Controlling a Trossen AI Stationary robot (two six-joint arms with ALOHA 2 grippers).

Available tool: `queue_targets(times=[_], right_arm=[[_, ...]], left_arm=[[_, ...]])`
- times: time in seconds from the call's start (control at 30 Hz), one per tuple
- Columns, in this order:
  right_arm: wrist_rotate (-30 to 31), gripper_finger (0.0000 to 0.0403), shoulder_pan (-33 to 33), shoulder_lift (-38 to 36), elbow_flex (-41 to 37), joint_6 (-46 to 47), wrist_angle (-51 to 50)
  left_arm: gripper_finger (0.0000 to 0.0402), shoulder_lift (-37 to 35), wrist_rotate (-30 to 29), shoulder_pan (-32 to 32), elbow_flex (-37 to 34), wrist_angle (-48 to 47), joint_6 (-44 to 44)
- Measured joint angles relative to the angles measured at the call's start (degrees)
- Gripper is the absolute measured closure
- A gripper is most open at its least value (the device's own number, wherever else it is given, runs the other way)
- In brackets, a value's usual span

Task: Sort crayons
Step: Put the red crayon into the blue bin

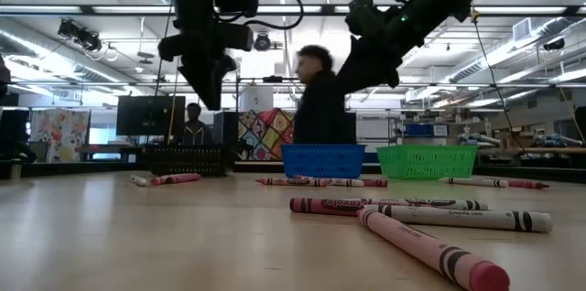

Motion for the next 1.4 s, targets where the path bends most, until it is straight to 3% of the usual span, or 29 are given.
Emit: queue_targets(times=[0.27,0.4,0.73,1.03,1.4], right_arm=[[4.4,0.0277,2.39,8.14,10.27,0.07,-9.66],[4.52,0.0277,2.55,11.76,15.09,5.22,-12.96],[0.76,0.0277,3.49,18.38,18.81,11.37,-13.94],[1.93,0.0277,3.45,21.43,20.61,14.83,-15.27],[2.43,0.0279,3.27,24.76,20.63,17.14,-14.89]], left_arm=[[0.0276,-1.41,0.43,-1.07,-0.03,-3.72,-1.91],[0.0276,-2.62,0.46,-1.07,-0.06,-5.96,-1.92],[0.0276,-8.07,2.81,-1.81,-0.09,-9.62,-3.16],[0.0276,-12.35,2.9,-4.14,-0.1,-15.36,-7.08],[0.0276,-15.58,2.93,-7.21,-0.1,-14.92,-8.02]])
